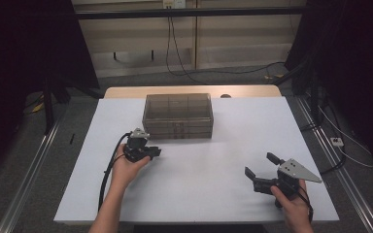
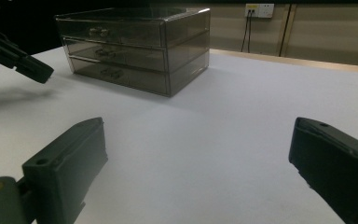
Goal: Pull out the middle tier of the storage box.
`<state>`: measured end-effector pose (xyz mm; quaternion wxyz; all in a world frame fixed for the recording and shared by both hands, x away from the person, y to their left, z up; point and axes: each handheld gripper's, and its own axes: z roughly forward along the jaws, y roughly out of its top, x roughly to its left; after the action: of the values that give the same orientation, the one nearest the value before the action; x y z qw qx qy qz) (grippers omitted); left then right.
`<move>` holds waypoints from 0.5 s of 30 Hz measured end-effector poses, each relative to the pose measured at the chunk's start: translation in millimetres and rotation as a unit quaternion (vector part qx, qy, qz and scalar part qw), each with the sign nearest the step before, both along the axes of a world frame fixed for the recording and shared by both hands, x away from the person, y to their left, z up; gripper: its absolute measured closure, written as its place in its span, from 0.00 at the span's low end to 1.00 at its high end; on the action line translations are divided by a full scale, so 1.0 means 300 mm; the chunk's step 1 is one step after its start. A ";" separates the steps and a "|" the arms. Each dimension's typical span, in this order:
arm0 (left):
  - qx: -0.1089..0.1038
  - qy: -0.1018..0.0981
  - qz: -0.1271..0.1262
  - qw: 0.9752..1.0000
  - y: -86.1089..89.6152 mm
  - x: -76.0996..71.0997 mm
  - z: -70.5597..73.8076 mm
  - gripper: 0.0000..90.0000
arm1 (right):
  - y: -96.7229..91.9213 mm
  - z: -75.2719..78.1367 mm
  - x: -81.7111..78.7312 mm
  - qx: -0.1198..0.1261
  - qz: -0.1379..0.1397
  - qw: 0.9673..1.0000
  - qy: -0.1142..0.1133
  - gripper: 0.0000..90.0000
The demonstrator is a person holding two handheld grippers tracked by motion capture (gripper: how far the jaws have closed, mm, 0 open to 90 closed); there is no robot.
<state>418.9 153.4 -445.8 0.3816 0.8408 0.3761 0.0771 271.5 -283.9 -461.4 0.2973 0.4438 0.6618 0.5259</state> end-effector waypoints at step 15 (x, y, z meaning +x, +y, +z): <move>0.019 0.005 0.028 0.999 0.174 -0.054 -0.010 0.89 | 0.006 0.001 -0.002 0.003 0.002 1.000 0.002 0.04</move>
<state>402.8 205.6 -448.7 0.3615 0.8375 0.3998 0.0903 270.8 -282.2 -461.0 0.2935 0.4442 0.6621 0.5274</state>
